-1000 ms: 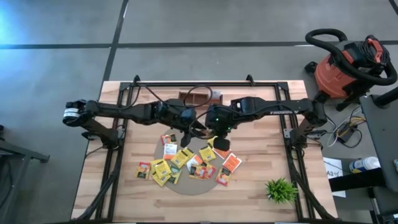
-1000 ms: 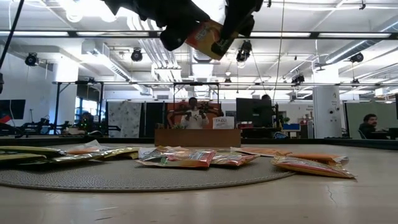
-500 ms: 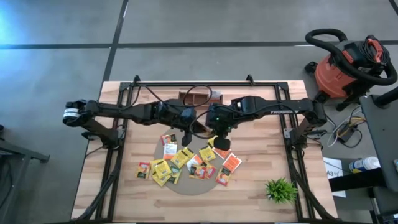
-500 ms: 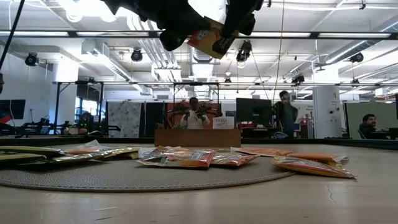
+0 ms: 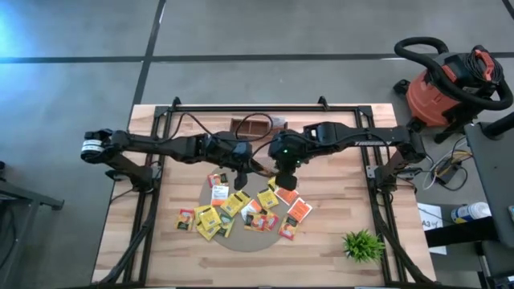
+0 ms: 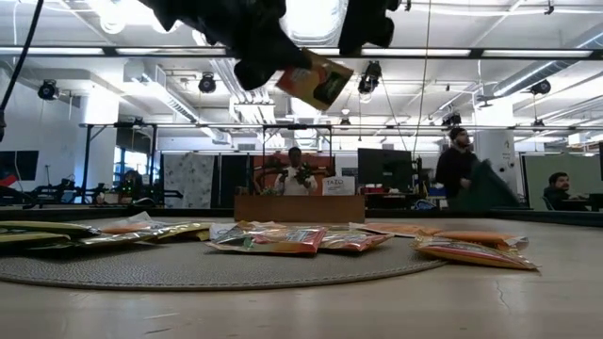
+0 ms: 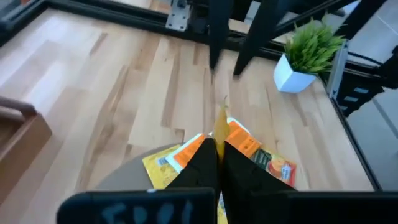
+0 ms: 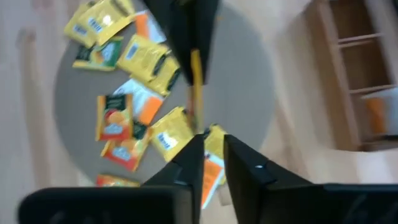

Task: Pick & Place Tea
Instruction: Put the orange tea bag into the middle compartment of the wooden organizer

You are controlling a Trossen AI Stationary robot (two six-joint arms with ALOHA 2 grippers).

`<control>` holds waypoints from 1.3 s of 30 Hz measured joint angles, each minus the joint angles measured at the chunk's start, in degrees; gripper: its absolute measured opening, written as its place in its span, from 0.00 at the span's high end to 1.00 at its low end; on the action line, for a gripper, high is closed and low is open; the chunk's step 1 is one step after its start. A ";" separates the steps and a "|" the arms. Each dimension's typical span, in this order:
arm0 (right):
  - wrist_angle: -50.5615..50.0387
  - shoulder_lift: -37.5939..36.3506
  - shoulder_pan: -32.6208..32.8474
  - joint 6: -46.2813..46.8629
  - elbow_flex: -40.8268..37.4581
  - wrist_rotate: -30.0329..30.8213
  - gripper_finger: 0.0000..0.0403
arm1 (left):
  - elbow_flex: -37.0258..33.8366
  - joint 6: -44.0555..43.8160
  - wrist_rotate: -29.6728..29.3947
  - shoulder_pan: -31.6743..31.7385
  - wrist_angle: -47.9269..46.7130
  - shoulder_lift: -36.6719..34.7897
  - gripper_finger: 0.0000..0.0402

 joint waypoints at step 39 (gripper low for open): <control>29.48 -9.23 -3.24 7.05 -8.14 -1.48 0.61 | -31.09 -22.40 -9.17 -1.97 74.95 -7.86 1.00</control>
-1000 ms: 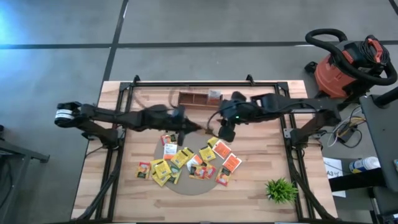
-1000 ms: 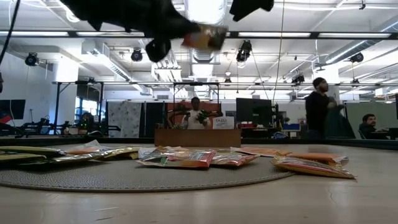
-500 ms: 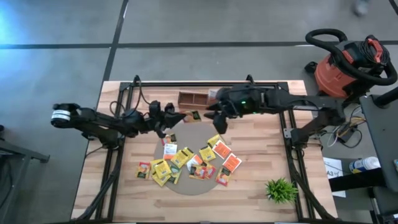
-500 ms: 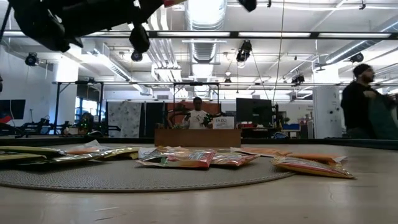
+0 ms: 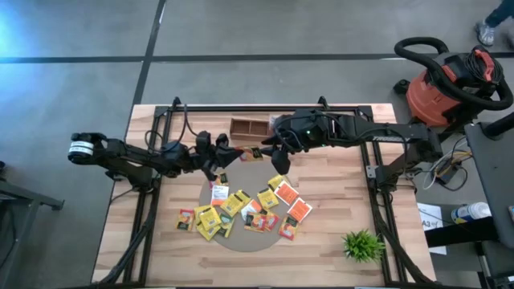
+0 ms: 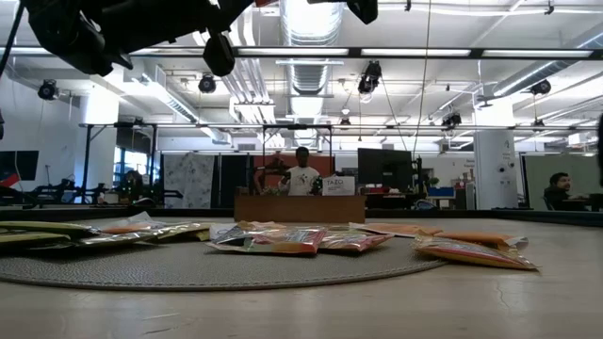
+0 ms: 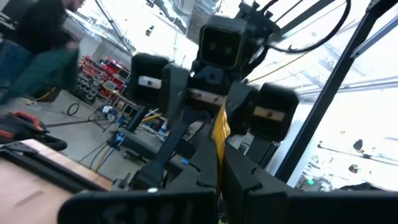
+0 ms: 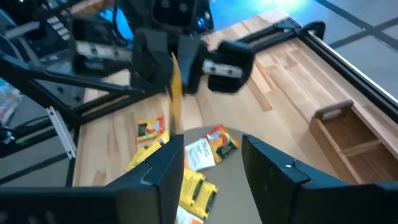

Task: Pick & Place Tea
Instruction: Put the orange tea bag into the middle compartment of the wooden organizer

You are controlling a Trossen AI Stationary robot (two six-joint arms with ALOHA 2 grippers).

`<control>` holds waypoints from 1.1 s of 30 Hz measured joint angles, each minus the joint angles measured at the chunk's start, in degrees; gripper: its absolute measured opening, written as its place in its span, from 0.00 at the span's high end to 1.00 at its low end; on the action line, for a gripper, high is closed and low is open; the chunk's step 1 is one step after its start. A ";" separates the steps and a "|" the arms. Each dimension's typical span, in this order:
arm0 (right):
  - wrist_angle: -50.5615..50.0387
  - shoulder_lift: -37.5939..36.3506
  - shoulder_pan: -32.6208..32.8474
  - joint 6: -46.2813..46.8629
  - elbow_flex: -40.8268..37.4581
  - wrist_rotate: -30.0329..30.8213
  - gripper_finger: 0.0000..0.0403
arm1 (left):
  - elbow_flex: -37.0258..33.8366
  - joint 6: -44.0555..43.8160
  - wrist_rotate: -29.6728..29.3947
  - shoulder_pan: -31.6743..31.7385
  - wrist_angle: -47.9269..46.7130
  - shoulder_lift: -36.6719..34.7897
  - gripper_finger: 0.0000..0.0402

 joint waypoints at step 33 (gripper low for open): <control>-2.01 0.79 -0.24 -3.03 0.00 -0.15 0.60 | 4.84 2.88 -1.35 0.57 -9.77 -0.01 1.00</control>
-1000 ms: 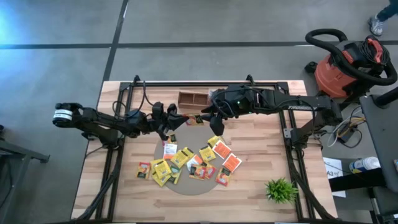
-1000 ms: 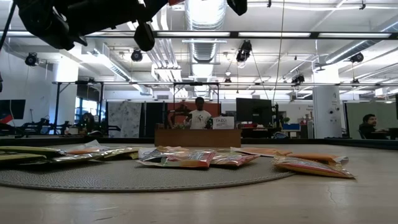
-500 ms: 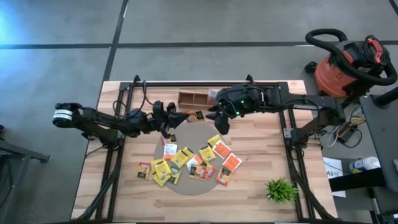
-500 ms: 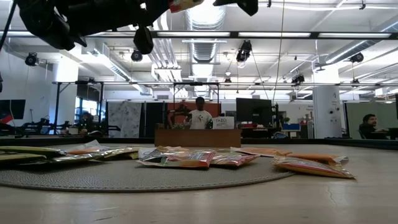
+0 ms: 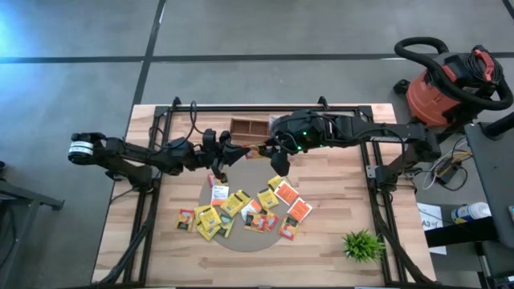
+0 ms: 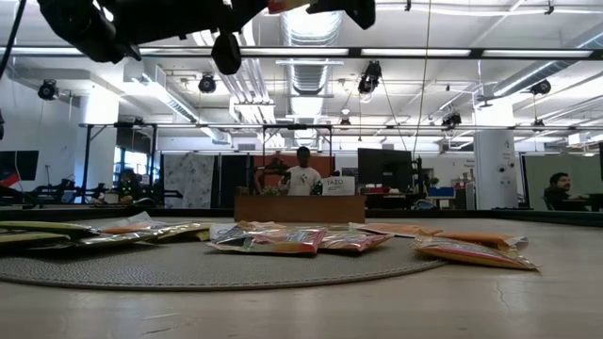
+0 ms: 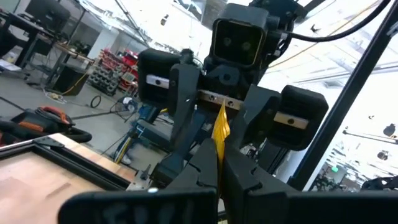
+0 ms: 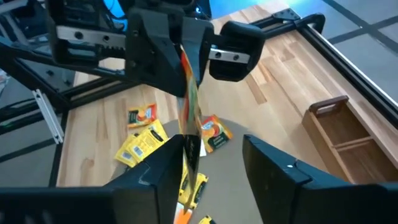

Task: Pick & Place Tea
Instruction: Put the orange tea bag into the middle compartment of the wooden organizer

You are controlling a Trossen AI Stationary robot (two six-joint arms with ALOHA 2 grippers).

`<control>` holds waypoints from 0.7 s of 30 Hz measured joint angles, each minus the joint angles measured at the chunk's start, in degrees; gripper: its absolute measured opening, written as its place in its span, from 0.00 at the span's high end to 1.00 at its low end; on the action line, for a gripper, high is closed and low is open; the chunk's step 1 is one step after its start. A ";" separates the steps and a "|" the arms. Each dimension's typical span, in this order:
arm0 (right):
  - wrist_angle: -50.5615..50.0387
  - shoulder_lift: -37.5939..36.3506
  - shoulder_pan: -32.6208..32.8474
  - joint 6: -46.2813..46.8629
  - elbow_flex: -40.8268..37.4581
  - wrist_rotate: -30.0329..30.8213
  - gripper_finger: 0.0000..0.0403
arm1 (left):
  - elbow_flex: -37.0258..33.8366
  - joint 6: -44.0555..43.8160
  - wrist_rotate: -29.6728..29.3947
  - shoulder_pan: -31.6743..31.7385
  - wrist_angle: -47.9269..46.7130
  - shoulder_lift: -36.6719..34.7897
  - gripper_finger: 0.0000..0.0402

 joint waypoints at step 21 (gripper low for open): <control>-6.63 0.00 -2.96 -1.92 0.00 -0.04 0.98 | -0.36 0.02 -7.25 0.24 -14.70 -0.01 0.91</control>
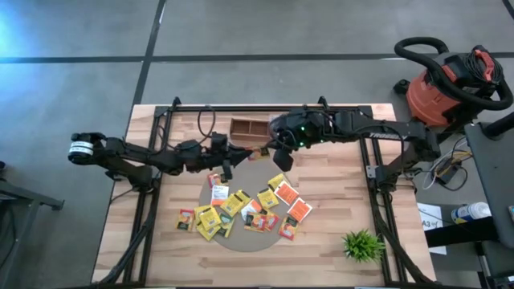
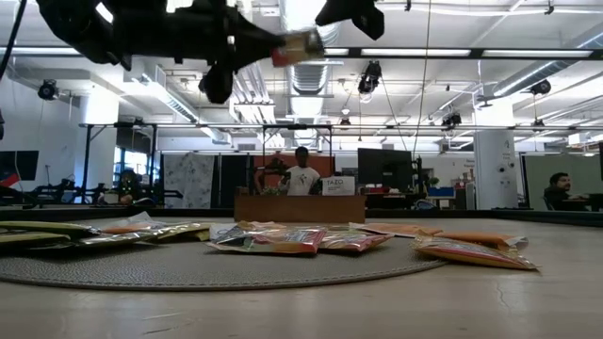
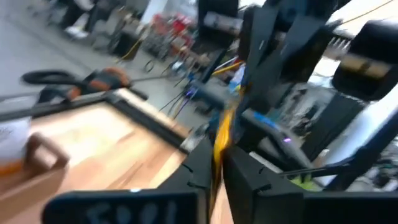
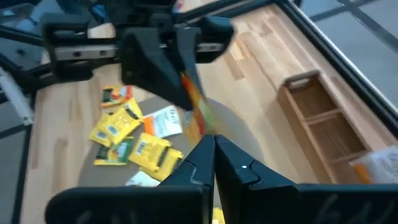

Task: Pick & Place Tea
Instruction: Put the orange tea bag into the middle compartment of the wooden organizer

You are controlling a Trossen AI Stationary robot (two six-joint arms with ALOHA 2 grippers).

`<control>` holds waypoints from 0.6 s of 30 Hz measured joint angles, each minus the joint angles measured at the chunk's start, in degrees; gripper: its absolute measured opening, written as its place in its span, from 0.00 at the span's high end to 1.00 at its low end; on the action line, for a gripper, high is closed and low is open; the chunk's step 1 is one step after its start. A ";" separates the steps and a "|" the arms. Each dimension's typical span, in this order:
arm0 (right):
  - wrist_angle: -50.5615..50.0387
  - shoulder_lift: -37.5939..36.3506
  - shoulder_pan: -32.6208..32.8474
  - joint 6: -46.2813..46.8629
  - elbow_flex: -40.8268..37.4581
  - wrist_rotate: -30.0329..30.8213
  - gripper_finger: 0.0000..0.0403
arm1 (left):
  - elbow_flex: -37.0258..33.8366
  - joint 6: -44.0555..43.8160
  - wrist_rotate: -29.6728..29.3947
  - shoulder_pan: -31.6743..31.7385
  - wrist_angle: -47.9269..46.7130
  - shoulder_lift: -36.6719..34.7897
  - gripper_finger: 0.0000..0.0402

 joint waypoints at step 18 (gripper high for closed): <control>-8.62 -1.50 -4.26 -2.32 -0.96 -2.62 0.97 | -0.02 1.25 -6.25 0.00 -15.54 -1.67 0.96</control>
